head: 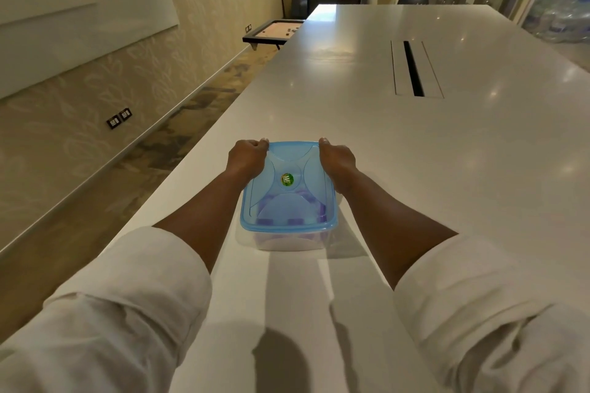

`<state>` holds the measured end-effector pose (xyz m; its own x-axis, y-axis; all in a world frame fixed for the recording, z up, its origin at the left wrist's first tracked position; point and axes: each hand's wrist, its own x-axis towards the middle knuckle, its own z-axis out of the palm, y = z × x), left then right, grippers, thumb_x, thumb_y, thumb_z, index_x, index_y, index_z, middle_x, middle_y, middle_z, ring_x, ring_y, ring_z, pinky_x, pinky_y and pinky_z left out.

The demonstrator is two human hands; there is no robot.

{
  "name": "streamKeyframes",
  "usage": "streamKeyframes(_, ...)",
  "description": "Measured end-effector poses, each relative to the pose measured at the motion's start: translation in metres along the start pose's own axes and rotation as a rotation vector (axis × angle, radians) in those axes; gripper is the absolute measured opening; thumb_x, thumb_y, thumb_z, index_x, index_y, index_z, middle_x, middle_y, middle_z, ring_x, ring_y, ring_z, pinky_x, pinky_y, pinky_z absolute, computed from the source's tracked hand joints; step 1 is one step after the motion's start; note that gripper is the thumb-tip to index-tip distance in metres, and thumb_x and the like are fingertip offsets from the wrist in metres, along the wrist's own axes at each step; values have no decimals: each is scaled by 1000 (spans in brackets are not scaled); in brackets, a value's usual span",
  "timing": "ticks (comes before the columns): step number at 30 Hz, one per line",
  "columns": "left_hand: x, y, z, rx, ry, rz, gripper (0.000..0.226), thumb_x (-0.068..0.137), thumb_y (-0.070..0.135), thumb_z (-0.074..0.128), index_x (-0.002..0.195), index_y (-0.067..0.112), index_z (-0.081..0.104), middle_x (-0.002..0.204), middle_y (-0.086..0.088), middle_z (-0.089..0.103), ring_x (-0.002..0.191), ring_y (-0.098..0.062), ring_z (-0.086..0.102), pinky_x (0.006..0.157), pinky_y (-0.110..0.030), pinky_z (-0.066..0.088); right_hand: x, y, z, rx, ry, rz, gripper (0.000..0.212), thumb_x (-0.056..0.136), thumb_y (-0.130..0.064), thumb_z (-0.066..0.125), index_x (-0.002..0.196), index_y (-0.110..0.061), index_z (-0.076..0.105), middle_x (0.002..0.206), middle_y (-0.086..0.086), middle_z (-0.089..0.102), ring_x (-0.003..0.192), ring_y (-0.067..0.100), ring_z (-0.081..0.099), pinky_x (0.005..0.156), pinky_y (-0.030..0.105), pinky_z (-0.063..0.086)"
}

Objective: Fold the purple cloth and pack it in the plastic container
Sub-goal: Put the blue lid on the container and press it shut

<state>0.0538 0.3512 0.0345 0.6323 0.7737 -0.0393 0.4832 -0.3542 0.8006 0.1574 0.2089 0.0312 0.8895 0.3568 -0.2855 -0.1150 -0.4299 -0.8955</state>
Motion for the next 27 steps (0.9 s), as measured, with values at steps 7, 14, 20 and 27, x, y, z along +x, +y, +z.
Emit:
streamKeyframes(7,0,0,1,26,7,1,42,101,39,43,85,7,64,82,-13,59,77,-27,52,69,-30,37,-17,7,-2,-141,40,-1,72,93,-60,30,129,-3,54,127,15,62,110,32,61,89,36,48)
streamKeyframes(14,-1,0,1,27,14,-1,41,101,39,44,85,6,63,84,-13,60,81,-28,54,72,-30,37,-39,12,-5,-262,100,-15,63,96,-52,28,133,-6,49,130,14,60,117,33,57,97,40,44)
streamKeyframes(20,-1,1,1,42,26,6,40,101,38,44,86,7,63,86,-13,60,81,-27,53,73,-30,36,-54,16,-7,-307,125,-29,58,98,-47,29,133,-5,47,133,14,58,122,33,54,98,40,40)
streamKeyframes(27,-2,1,1,44,35,2,38,101,39,43,88,9,62,89,-13,60,84,-27,54,75,-30,37,-65,21,-7,-328,133,-44,55,99,-46,28,129,-4,48,129,14,60,118,33,57,94,40,41)
